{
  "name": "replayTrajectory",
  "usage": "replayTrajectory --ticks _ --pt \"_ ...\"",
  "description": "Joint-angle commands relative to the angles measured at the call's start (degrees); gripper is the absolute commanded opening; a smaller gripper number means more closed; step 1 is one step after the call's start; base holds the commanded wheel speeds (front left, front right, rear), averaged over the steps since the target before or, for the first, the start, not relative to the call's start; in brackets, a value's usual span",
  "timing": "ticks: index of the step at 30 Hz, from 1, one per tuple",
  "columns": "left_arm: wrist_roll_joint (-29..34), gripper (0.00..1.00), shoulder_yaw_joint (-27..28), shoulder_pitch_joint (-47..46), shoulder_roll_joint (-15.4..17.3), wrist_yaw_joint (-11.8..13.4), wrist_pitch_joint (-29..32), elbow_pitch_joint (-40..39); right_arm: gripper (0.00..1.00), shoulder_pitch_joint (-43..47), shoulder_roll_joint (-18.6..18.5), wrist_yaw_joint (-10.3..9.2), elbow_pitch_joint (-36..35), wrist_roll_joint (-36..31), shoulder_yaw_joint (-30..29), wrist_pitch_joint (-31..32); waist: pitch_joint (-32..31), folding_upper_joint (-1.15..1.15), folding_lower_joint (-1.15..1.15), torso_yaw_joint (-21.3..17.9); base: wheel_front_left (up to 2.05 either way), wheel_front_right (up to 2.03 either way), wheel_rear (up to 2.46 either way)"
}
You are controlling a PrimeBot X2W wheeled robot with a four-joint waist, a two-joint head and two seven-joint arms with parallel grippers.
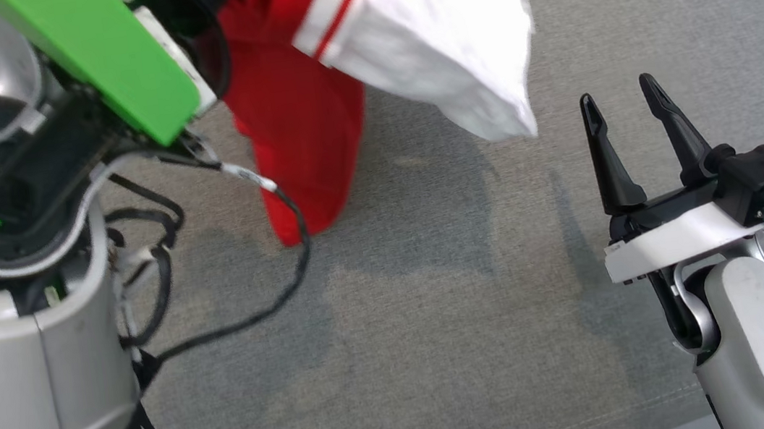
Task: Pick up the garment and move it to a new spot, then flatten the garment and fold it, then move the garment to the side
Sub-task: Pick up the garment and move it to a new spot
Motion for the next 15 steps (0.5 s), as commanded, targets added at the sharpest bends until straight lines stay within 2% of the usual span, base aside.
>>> replayTrajectory --ticks 1,5,9,11,13,15 --pt "-1.10 0.00 -0.47 1.27 -0.57 0.94 0.25 -1.29 1.00 0.77 -0.01 -0.02 -0.10 0.16 -0.28 -0.17 -2.13 0.00 0.00 -3.22 0.00 0.00 0.00" --pt "-4.73 0.00 -4.05 5.17 -2.34 6.08 0.09 -7.16 1.00 1.62 0.48 -0.02 -0.36 0.27 -0.75 -0.17 -2.78 0.00 0.00 -5.92 0.00 0.00 0.00" --pt "-7.94 0.00 -7.33 9.72 -2.69 10.57 -2.71 -11.17 1.00 2.32 0.91 -0.02 -0.35 0.31 -1.13 -0.17 -2.65 0.00 0.00 -8.63 0.00 0.00 0.00" --pt "-6.40 0.00 -7.49 12.18 -2.12 10.51 -4.22 -9.93 1.00 2.45 1.07 -0.02 -0.43 0.30 -1.19 -0.17 -2.46 0.00 0.00 -9.41 0.00 0.00 0.00" --pt "-4.51 0.00 -7.55 14.36 -0.45 8.96 -6.13 -7.49 1.00 2.59 1.22 -0.02 -0.48 0.44 -0.95 -0.17 -2.07 0.00 0.00 -10.16 0.00 0.00 0.00" --pt "-3.01 0.00 -7.72 16.98 -0.38 7.20 -8.61 -3.81 1.00 2.53 1.31 -0.02 -0.57 0.54 -0.84 -0.17 -1.67 0.00 0.00 -10.67 0.00 0.00 0.00"
